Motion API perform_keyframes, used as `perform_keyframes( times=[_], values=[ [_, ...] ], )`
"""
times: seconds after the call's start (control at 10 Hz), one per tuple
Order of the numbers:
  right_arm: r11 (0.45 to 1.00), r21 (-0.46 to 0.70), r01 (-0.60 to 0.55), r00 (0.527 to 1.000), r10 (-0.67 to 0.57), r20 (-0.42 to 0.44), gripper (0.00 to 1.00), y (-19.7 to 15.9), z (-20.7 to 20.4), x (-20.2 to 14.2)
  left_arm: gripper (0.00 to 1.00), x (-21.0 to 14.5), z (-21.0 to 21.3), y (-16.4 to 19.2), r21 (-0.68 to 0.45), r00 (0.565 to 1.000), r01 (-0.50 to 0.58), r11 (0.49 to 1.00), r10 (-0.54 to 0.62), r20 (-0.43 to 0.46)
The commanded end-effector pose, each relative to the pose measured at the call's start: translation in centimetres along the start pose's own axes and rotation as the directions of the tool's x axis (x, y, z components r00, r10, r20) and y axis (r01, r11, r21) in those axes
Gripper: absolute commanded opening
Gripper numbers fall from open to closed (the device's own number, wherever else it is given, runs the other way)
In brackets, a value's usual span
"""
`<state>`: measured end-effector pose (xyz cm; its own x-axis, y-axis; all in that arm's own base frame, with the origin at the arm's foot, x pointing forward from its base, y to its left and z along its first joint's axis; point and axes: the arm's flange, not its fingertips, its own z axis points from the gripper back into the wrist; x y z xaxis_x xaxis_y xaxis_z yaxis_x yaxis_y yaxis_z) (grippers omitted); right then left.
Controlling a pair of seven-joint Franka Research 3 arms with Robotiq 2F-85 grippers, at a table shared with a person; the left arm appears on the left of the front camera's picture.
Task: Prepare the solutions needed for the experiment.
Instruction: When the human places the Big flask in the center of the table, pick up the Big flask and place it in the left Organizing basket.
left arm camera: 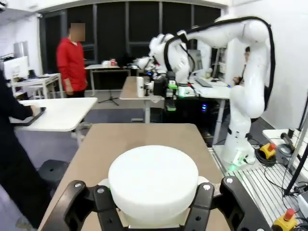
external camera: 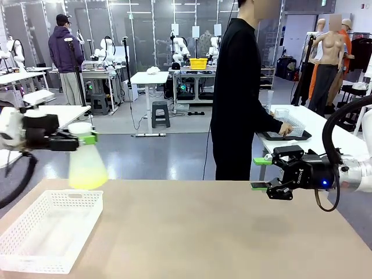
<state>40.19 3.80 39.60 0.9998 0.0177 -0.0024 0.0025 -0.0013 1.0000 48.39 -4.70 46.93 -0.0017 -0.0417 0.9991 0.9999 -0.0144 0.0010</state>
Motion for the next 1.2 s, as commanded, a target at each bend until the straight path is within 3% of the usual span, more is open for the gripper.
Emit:
perform_keyframes(
  times=[0.0, 0.4, 0.8, 1.1],
  values=[
    [1.000, 0.002, -0.011, 1.000, 0.011, -0.003, 0.73, 0.0, 0.0, -0.1, 0.02, -0.3, 3.8, -1.5, 0.067, 0.999, -0.006, 0.998, 0.004, 0.034],
    [1.000, 0.002, -0.011, 1.000, 0.011, -0.003, 0.73, 0.0, 0.0, -0.1, 0.02, -5.2, 11.4, -2.9, 0.224, 0.999, -0.005, 0.975, -0.004, 0.040],
    [1.000, 0.002, -0.011, 1.000, 0.011, -0.003, 0.73, 0.0, 0.0, -0.1, 0.02, -10.5, 11.5, -2.9, 0.182, 1.000, 0.004, 0.983, -0.009, 0.027],
    [1.000, 0.002, -0.011, 1.000, 0.011, -0.003, 0.73, 0.0, 0.0, -0.1, 0.02, -15.1, 11.0, -2.5, 0.136, 0.997, 0.004, 0.991, 0.006, -0.076]
  ],
)
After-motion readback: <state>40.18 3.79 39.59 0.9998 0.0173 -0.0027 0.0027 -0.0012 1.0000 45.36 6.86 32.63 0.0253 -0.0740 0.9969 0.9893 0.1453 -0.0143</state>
